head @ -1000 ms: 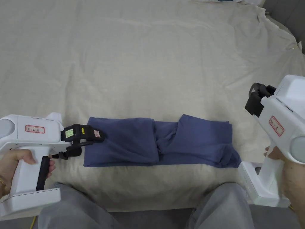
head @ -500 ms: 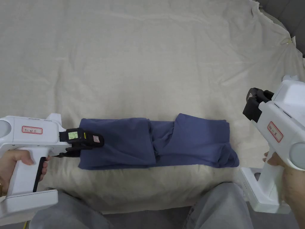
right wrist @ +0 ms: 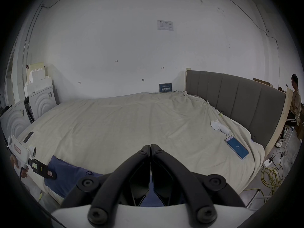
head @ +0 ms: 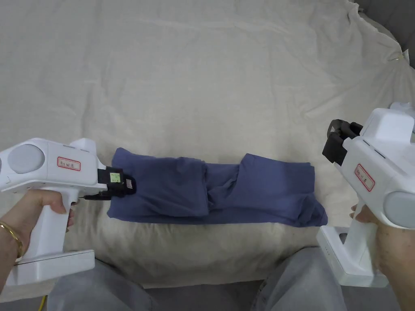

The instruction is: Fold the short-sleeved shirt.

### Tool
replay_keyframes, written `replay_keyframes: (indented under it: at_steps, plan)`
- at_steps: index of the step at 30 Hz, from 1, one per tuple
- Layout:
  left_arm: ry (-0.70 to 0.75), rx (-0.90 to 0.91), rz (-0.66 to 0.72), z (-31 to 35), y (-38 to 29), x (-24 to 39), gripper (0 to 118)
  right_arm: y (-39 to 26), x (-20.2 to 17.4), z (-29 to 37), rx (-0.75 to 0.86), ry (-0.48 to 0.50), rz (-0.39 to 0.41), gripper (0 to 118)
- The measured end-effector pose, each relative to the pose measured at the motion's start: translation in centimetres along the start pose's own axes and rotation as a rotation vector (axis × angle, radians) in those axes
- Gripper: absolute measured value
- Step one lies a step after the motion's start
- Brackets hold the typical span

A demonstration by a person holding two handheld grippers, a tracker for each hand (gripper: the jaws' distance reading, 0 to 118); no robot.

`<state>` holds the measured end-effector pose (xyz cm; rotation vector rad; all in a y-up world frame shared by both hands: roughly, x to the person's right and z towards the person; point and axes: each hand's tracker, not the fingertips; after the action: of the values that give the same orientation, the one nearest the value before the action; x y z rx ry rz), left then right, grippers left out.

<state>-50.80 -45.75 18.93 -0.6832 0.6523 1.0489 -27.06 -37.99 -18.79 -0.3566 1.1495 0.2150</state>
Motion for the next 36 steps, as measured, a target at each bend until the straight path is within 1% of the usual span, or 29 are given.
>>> replay_keyframes:
  at_steps: [2,5,6,9,10,11,13,15,20,23,25,27,30,33,36]
  plan:
    - [0.034,0.022,0.001,1.2,0.4,0.1,9,0.3,-0.1,0.3,0.010,0.008,0.004,0]
    - [0.168,0.071,-0.009,3.2,1.1,-0.6,9,0.7,-0.1,0.4,0.027,0.016,0.009,0]
    - [0.201,0.084,0.024,4.1,1.4,-1.2,9,0.9,-0.1,0.5,0.033,0.021,0.007,0]
    - [0.280,0.143,0.048,6.3,1.9,-3.2,9,1.5,-0.2,0.7,0.050,0.027,0.003,0]
    - [0.331,0.158,0.087,7.1,2.1,-3.9,9,1.6,-0.2,0.8,0.054,0.030,-0.001,0]
    - [0.358,0.181,0.097,7.8,2.3,-4.7,9,1.7,-0.2,0.8,0.057,0.032,-0.003,0]
    - [0.440,0.202,0.048,9.1,2.2,-4.8,9,1.9,-0.4,0.9,0.065,0.038,-0.006,0]
    - [0.484,0.222,0.001,10.3,1.7,-3.3,9,2.0,-0.5,0.9,0.073,0.044,-0.012,0]
    - [0.442,0.280,-0.136,11.2,-0.1,2.5,9,2.1,-0.7,0.9,0.084,0.052,-0.031,0]
    - [0.410,0.273,-0.237,10.2,-1.2,6.9,9,2.1,-0.5,1.3,0.090,0.053,-0.035,0]
    - [0.403,0.245,-0.342,8.9,-2.0,9.5,9,2.1,-0.3,1.8,0.093,0.051,-0.035,0]
    - [0.386,0.226,-0.408,7.9,-2.7,11.5,9,2.0,0.1,2.1,0.098,0.043,-0.036,0]
    - [0.329,0.178,-0.453,5.5,-3.3,14.1,9,1.8,1.0,2.5,0.103,0.028,-0.049,0]
    - [0.331,0.122,-0.527,2.1,-4.3,16.2,9,1.7,1.9,3.0,0.106,0.010,-0.058,0]
    - [0.326,0.058,-0.548,-1.4,-5.1,17.8,9,1.6,2.5,3.6,0.109,-0.008,-0.066,0]
